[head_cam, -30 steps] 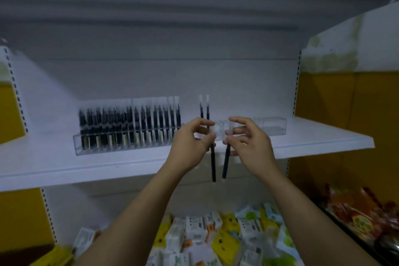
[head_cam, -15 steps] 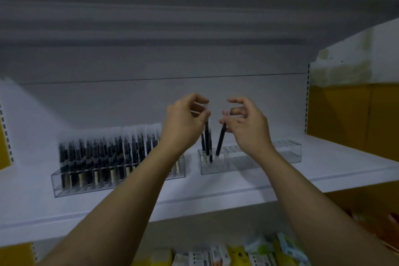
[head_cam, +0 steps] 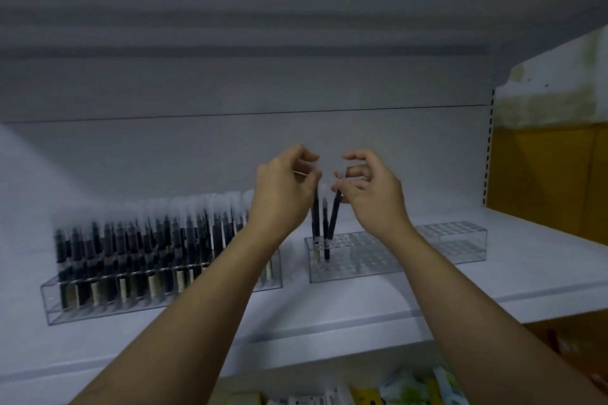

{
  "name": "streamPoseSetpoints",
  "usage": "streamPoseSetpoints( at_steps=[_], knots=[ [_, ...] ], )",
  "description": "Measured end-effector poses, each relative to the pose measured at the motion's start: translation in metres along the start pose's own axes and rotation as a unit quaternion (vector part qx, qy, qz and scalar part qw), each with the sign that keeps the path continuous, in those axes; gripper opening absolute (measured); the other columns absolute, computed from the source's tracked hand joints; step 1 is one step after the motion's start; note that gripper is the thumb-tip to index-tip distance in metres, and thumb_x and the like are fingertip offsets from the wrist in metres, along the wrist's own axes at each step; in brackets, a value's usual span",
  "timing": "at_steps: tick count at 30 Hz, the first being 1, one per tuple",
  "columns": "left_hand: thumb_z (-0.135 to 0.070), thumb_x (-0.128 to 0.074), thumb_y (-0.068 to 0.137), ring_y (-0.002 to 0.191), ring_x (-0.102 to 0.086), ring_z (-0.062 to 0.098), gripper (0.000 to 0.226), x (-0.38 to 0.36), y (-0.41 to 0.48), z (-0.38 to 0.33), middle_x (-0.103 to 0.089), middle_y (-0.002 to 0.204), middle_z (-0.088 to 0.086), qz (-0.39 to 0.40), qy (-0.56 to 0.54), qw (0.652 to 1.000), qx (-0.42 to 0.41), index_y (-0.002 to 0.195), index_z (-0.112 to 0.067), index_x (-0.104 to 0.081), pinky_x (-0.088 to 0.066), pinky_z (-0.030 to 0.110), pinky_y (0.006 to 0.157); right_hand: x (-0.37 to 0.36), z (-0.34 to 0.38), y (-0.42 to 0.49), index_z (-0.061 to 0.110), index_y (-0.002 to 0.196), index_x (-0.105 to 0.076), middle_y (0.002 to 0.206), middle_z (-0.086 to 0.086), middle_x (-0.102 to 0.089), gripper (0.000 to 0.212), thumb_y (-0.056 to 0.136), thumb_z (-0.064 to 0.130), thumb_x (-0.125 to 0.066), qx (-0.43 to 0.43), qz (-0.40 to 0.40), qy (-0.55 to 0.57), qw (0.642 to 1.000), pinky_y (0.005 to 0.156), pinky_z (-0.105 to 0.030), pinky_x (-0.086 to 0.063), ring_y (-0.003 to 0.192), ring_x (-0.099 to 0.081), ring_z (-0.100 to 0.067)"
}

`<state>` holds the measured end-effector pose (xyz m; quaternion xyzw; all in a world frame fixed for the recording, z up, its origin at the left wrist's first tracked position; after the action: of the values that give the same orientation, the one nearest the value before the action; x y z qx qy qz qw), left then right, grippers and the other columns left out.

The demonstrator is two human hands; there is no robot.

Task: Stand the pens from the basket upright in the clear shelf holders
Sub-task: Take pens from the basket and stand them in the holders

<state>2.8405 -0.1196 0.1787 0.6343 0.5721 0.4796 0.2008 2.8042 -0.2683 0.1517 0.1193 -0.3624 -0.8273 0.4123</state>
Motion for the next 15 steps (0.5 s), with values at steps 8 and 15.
streamPoseSetpoints(
  at_steps=[8,15],
  knots=[
    [-0.018,-0.063,0.091,0.069,-0.056,-0.006,0.009,-0.006,-0.003,0.008,-0.060,0.082,-0.011,0.035,0.018,0.999,0.023,0.100,-0.021,-0.064,-0.041,0.003,0.053,-0.005,-0.008,-0.010,0.032,0.111,-0.062,0.089,0.007,-0.066,0.026,0.089,0.019,-0.067,0.003,0.109,-0.159,0.981,0.068,-0.021,-0.051,0.076,-0.063,-0.007],
    [-0.012,-0.058,0.092,0.070,-0.057,0.006,0.013,-0.019,-0.005,0.018,-0.063,0.088,-0.003,0.032,0.011,0.997,0.072,0.103,-0.015,-0.061,-0.038,0.007,0.054,0.003,-0.006,-0.019,0.050,0.138,-0.035,0.090,0.003,-0.066,0.057,0.094,0.018,-0.054,-0.019,0.213,-0.253,0.944,0.071,-0.025,-0.051,0.082,-0.065,-0.013]
  ],
)
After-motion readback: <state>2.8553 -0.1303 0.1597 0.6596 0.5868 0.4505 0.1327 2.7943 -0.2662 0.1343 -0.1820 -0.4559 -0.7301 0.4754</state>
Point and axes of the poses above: each hand's wrist, its own y-axis towards the middle knuckle, its own x-axis out of the back of the hand, z = x × y, the point moved 1 cm from there along y, towards the middle knuckle
